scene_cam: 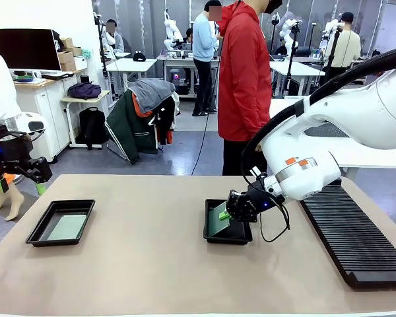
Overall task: Inspect and transfer BCBs to ESD trays.
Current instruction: Pick up the Blank PCB from the PCB Rack and place it in the right ESD tray.
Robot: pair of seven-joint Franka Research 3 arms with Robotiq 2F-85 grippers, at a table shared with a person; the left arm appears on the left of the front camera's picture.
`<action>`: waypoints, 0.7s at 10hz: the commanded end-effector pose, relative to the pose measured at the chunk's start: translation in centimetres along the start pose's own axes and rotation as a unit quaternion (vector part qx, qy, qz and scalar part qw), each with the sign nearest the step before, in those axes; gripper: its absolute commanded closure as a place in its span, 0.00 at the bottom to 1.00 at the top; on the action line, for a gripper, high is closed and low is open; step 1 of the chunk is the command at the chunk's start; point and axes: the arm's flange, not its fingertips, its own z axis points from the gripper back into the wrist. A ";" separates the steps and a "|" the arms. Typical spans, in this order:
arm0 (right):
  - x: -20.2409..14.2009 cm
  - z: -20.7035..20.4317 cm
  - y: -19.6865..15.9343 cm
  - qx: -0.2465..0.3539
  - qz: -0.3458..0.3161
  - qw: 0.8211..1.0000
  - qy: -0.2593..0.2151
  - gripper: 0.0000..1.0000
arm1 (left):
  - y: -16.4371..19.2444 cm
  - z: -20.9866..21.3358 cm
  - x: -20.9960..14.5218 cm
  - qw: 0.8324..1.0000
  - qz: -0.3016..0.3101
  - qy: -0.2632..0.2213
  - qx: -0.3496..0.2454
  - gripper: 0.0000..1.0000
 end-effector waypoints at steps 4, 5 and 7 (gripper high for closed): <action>0.3 1.2 2.1 -0.069 -0.010 0.997 0.011 0.57 | 0.1 -0.2 0.0 1.000 0.001 -0.002 0.000 0.00; 0.2 2.0 2.9 -0.093 -0.009 0.996 0.012 0.44 | 0.1 -0.2 0.0 1.000 0.001 -0.002 0.000 0.00; 0.5 3.7 4.7 -0.146 -0.007 0.989 0.013 0.26 | 0.1 -0.2 0.0 1.000 0.001 -0.002 0.000 0.00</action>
